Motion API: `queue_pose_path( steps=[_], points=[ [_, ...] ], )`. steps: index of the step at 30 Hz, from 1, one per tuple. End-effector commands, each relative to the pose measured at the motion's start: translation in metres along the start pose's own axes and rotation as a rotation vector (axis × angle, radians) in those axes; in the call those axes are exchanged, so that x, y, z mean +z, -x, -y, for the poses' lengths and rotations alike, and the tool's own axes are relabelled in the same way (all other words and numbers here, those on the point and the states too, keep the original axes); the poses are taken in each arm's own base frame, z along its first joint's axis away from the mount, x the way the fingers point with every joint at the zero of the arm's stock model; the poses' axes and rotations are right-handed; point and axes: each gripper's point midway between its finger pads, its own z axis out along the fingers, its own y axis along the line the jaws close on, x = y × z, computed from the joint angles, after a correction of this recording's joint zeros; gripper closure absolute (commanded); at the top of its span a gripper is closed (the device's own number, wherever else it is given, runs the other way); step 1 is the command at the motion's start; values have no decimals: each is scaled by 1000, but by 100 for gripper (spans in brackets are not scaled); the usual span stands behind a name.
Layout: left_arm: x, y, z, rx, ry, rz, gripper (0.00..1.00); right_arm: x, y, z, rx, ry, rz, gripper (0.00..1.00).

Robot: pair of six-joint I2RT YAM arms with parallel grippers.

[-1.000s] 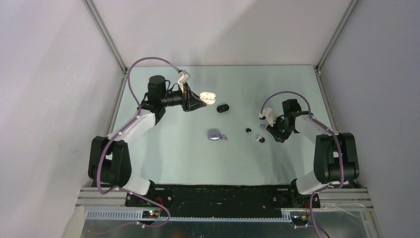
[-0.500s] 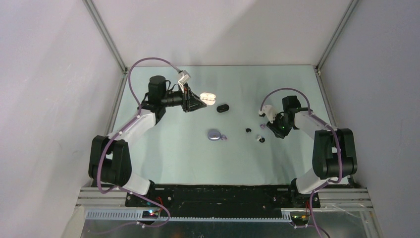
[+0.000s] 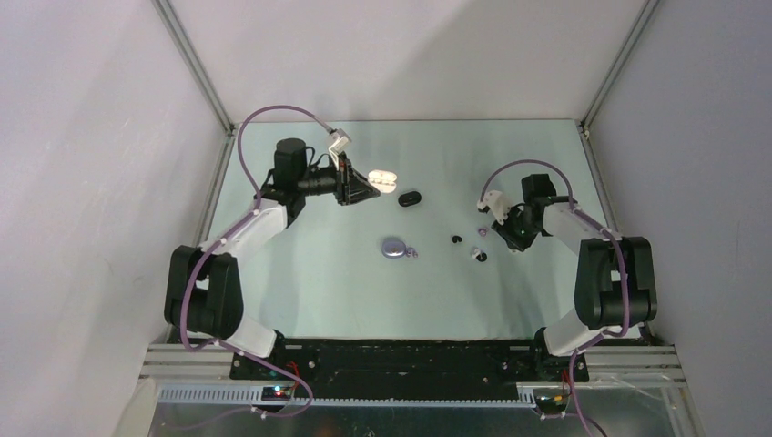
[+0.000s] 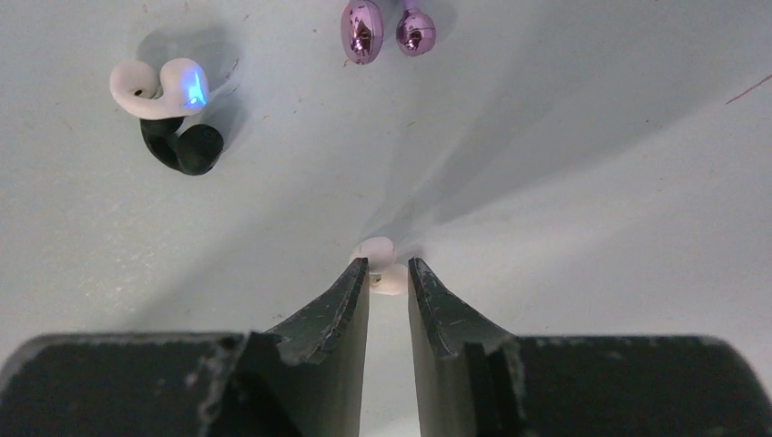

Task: Insert the wireless bluetooth earbuds into the charging case
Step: Pick up the earbud from the center of the board.

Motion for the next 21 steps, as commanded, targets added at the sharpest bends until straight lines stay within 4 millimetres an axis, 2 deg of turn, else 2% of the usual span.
queue_pose_path(
  steps=[1, 4, 8, 21],
  points=[
    [-2, 22, -1, 62, 2, 33, 99, -23, 20, 9, -52, -17, 97, 72],
    [-1, 21, -1, 57, 0, 30, 98, -30, 17, -5, -80, 49, 115, 73],
    [-1, 21, -1, 58, -1, 30, 99, -25, 8, -13, -84, 94, 80, 74],
    [-3, 20, 0, 56, 6, 22, 98, -7, -5, -4, -132, 94, 20, 75]
  ],
)
